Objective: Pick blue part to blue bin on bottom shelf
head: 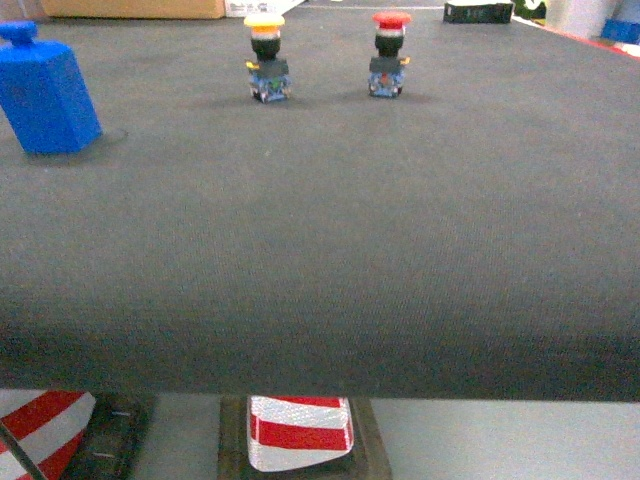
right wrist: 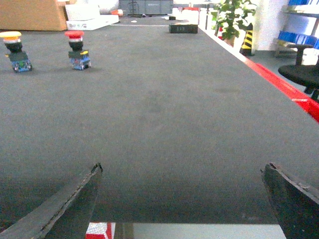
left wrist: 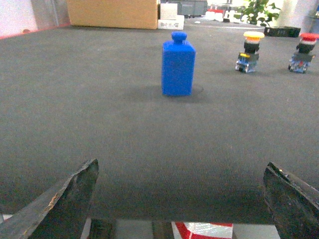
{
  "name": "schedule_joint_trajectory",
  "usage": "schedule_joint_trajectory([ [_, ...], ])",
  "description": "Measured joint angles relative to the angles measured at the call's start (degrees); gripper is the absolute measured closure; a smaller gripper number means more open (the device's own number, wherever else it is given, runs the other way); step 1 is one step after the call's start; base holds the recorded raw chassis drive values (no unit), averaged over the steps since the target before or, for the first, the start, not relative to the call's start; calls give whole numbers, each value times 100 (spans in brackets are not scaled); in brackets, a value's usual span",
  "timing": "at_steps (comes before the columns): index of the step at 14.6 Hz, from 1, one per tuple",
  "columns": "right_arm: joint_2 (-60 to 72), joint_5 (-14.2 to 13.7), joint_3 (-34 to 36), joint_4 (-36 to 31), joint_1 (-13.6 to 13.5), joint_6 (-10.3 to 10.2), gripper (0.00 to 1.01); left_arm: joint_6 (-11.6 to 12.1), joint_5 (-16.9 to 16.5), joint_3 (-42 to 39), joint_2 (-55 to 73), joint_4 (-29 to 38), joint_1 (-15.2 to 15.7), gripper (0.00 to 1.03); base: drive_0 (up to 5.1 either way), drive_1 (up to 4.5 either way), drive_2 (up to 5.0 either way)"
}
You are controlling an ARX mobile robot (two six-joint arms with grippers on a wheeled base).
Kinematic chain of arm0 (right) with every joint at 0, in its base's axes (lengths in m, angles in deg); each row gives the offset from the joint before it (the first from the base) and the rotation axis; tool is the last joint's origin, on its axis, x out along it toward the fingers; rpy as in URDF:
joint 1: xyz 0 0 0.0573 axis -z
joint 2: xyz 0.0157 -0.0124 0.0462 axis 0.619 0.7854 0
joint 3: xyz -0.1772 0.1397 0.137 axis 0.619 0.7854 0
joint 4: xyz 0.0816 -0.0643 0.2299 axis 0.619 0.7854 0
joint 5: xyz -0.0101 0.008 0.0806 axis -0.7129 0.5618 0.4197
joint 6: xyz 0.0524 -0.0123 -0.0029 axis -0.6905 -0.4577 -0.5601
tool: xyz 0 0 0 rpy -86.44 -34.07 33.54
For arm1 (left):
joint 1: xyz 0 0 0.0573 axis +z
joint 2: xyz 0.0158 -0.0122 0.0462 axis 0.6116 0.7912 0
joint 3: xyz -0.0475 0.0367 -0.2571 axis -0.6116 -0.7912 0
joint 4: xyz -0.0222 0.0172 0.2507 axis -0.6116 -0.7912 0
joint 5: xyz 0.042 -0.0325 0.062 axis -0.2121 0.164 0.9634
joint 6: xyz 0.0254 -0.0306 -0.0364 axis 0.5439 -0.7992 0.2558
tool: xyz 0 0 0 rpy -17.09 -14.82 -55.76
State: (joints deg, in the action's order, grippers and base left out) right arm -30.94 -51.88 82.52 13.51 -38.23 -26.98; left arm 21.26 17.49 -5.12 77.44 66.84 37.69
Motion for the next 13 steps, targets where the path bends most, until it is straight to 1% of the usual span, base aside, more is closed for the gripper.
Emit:
schedule_joint_trajectory([
  [13,0,0,0,2,0,-7,3,2,-4,2,0,-4,0,5,0,0,0],
])
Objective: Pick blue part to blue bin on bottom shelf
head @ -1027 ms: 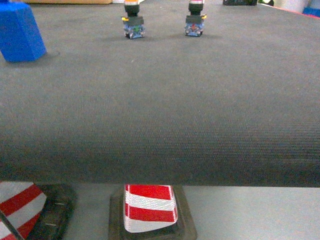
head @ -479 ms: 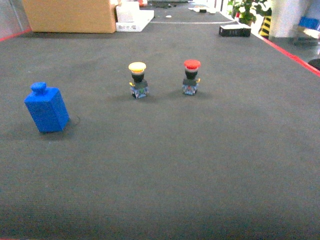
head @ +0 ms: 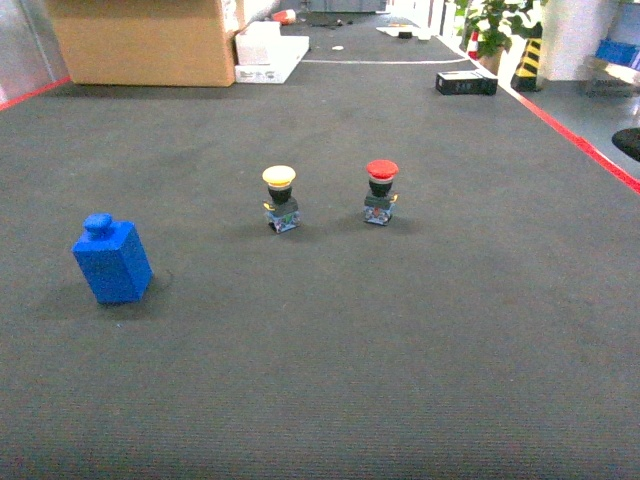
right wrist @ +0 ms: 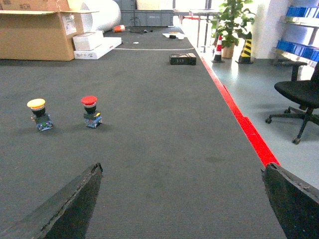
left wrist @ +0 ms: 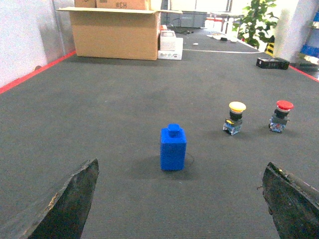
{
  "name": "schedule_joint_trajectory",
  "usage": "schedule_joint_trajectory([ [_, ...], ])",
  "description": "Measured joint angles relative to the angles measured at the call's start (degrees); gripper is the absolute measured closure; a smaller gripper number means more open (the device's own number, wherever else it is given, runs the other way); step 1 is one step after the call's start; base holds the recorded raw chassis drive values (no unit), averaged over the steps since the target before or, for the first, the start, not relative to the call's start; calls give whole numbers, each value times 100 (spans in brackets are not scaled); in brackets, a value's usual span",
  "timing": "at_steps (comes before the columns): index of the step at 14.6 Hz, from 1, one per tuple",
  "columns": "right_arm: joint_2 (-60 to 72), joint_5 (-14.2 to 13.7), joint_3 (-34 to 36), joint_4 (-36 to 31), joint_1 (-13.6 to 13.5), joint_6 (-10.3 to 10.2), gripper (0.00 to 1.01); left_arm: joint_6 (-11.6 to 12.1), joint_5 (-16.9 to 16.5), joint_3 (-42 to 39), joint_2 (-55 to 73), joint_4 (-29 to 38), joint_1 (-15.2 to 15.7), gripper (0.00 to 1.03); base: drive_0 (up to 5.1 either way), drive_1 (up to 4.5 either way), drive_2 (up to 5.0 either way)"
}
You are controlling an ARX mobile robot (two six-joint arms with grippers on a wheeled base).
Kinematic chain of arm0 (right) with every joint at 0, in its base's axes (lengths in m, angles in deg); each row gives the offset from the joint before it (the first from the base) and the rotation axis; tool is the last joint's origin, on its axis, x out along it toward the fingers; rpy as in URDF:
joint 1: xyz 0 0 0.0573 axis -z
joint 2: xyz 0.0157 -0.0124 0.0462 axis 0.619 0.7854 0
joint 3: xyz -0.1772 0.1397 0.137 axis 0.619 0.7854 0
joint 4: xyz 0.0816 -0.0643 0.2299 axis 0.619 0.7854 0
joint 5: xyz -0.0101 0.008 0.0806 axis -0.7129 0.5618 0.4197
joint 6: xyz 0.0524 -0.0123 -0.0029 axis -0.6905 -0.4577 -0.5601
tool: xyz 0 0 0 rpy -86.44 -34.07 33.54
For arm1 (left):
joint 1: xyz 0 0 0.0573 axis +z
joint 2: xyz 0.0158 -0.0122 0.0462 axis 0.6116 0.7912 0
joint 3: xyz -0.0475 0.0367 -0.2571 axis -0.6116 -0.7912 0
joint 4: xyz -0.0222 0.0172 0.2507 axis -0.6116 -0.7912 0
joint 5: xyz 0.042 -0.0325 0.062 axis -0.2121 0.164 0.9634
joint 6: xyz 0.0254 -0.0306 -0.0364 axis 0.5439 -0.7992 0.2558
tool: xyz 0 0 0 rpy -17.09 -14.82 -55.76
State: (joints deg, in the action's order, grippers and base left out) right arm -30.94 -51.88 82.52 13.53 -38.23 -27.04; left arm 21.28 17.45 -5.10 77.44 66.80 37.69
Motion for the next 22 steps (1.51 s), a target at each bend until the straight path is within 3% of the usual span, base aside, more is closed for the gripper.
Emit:
schedule_joint_trajectory([
  [4,0,-2,0,-2,0,0,3,0,0,0,0,0,0,5,0,0,0],
  [6,0,0,0,0,0,-2,3,-310,1370,422,929,-942,-627,5,0,0,0],
  [8,0,-2,0,7,0,2,3,-407,1777,409,1320,-461,-844,5,0,0,0],
  [9,0,-2,0,0,0,0,3,-424,1762,413,1683,24,-890,5,0,0,0],
  [12,0,-2,0,0,0,0,3,-509,1169,610,4461,2601,-894,5,0,0,0],
  [14,0,-2,0,2,0,2,3,-546,844,1287,6594,4153,-761,5,0,0,0],
  [15,0,-2,0,2,0,2,3,-560,675,1604,7503,4551,-713,5,0,0,0],
  [18,0,-2,0,2,0,2,3,-549,400,2457,9654,5047,-656,5,0,0,0],
  [22,0,-2,0,2,0,0,3,-409,348,3475,11086,5090,-442,5,0,0,0],
])
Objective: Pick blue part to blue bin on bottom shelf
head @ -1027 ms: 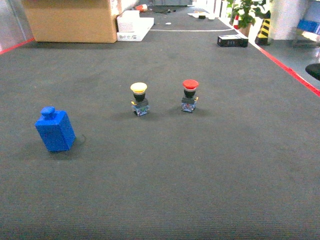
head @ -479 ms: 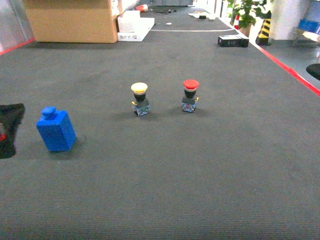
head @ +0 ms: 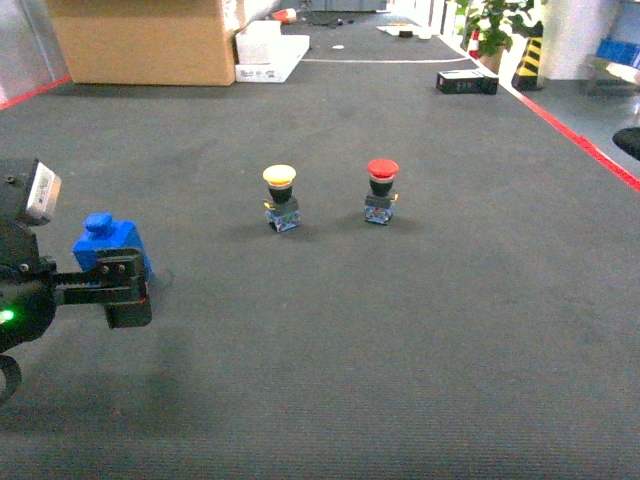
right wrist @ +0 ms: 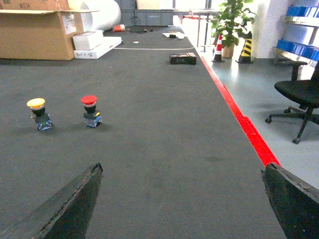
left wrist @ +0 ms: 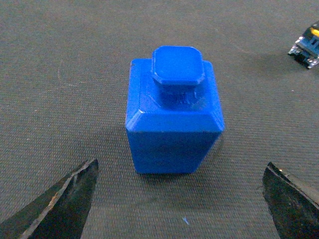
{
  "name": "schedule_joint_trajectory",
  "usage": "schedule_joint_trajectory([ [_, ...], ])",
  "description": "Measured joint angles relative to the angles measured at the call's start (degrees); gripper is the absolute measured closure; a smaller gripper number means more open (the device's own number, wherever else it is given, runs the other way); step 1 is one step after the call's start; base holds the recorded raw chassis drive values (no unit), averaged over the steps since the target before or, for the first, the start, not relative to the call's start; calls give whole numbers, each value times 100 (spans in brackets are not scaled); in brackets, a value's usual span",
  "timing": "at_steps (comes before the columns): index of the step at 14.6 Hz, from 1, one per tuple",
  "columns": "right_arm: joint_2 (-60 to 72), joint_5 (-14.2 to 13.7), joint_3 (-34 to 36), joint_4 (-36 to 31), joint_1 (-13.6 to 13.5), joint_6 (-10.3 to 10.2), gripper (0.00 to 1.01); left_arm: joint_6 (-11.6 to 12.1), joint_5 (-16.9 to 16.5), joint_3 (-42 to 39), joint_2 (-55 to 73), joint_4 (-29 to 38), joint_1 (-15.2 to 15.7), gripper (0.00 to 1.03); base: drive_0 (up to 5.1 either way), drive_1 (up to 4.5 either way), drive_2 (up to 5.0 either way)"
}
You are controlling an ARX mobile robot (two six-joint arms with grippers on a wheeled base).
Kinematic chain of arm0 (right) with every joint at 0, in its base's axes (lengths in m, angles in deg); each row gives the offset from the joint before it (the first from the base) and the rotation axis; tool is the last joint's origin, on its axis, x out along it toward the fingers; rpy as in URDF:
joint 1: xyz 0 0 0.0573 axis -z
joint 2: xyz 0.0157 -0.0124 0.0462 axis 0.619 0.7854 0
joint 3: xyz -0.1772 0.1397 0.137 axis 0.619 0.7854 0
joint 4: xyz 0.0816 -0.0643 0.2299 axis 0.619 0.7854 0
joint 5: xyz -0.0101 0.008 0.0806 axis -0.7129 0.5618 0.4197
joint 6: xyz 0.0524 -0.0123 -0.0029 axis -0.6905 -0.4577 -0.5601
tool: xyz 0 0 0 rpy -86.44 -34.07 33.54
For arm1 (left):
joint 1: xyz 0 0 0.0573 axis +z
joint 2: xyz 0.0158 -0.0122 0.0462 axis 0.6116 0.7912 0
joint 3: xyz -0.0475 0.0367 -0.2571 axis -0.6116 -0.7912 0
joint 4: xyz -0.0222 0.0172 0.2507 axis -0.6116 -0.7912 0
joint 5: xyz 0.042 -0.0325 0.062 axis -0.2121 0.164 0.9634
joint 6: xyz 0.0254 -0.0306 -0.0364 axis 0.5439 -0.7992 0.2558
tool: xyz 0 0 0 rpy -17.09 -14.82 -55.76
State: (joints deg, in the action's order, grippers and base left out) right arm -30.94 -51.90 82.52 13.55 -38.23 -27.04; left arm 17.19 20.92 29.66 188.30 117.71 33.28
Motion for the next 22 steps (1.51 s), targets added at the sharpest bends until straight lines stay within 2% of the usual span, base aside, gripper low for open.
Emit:
schedule_joint_trajectory([
  [5,0,0,0,0,0,2,3,63,-269,1318,1049,-411,109,5,0,0,0],
  [6,0,0,0,0,0,2,3,63,-308,1432,1147,-461,111,9,0,0,0],
  [10,0,0,0,-2,0,2,3,44,-326,1530,1196,-601,129,54,0,0,0],
  [11,0,0,0,0,0,2,3,50,-321,1532,1196,-605,138,58,0,0,0],
  [13,0,0,0,0,0,2,3,50,-313,1502,1156,-603,175,59,0,0,0],
  [15,0,0,0,0,0,2,3,33,-216,949,745,-350,181,59,0,0,0],
  [16,0,0,0,-2,0,2,3,66,-92,361,254,120,122,59,0,0,0],
  [18,0,0,0,-2,0,2,3,68,70,-780,-1119,468,-48,59,0,0,0],
  [19,0,0,0,-2,0,2,3,63,184,-1268,-1794,267,-151,59,0,0,0],
  [20,0,0,0,-2,0,2,3,63,345,-1915,-2830,-219,-308,59,0,0,0],
  [22,0,0,0,0,0,2,3,83,693,-2356,-4424,-994,-444,59,0,0,0],
])
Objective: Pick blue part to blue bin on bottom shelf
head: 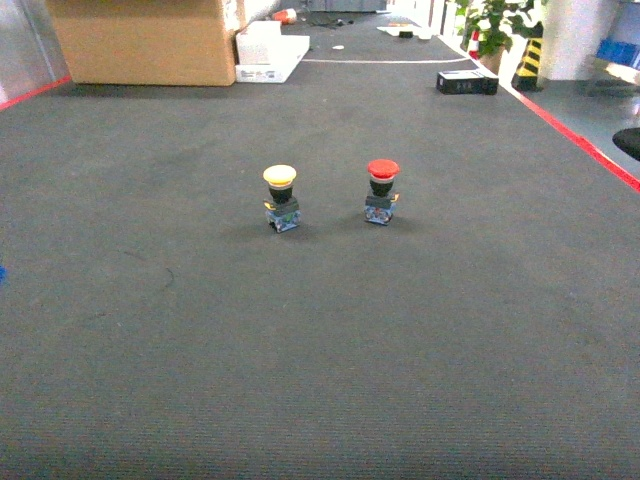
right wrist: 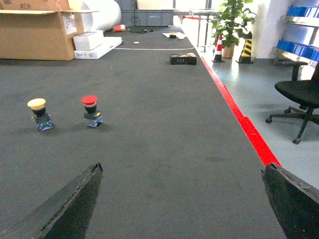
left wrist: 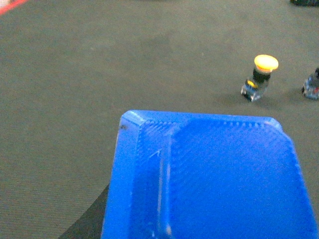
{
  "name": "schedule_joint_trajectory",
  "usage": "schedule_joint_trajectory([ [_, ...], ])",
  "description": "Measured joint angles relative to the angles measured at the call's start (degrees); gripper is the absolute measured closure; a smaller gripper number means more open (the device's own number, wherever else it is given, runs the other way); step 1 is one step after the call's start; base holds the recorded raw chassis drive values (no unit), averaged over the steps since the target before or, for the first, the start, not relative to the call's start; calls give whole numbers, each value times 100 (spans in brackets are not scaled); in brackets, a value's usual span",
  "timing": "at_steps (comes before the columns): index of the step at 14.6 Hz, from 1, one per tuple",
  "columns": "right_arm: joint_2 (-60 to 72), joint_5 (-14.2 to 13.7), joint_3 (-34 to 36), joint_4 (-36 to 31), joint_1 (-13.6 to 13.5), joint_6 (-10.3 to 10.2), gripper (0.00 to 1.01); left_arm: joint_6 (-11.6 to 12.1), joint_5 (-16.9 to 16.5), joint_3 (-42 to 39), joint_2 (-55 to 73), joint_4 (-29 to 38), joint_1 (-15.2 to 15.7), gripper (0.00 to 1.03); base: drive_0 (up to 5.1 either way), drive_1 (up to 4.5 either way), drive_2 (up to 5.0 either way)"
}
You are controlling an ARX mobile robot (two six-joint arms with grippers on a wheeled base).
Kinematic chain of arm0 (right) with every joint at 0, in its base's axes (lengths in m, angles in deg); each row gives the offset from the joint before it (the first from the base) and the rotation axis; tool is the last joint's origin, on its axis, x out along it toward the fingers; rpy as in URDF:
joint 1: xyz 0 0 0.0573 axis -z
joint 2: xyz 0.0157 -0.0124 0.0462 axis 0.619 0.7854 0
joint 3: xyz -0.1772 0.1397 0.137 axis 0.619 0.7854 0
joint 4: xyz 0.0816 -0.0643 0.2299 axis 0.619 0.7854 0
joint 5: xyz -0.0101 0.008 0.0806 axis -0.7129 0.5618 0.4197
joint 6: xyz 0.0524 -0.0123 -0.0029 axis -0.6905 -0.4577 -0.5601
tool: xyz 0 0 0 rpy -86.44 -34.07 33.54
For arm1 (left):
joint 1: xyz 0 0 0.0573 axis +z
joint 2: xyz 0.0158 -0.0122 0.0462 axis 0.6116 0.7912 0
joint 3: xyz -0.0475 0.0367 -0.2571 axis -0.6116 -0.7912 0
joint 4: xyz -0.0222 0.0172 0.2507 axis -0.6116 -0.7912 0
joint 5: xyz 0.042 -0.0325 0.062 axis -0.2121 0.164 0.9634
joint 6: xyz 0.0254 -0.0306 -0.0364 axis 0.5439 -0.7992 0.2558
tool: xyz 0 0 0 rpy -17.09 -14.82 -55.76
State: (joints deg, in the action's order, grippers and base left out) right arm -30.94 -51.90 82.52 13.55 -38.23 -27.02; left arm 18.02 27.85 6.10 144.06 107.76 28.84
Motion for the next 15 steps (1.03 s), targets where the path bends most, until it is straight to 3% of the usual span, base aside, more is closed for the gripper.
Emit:
schedule_joint_trajectory([
  [6,0,0,0,0,0,0,3,-22,1161,-151,-5184,-4041,-568,59,0,0,0],
  [7,0,0,0,0,0,0,3,-20,1241,-149,-5663,-4404,-691,59,0,0,0],
  [15,0,0,0,0,0,0,3,-70,1300,-127,-5657,-4454,-780,59,0,0,0],
])
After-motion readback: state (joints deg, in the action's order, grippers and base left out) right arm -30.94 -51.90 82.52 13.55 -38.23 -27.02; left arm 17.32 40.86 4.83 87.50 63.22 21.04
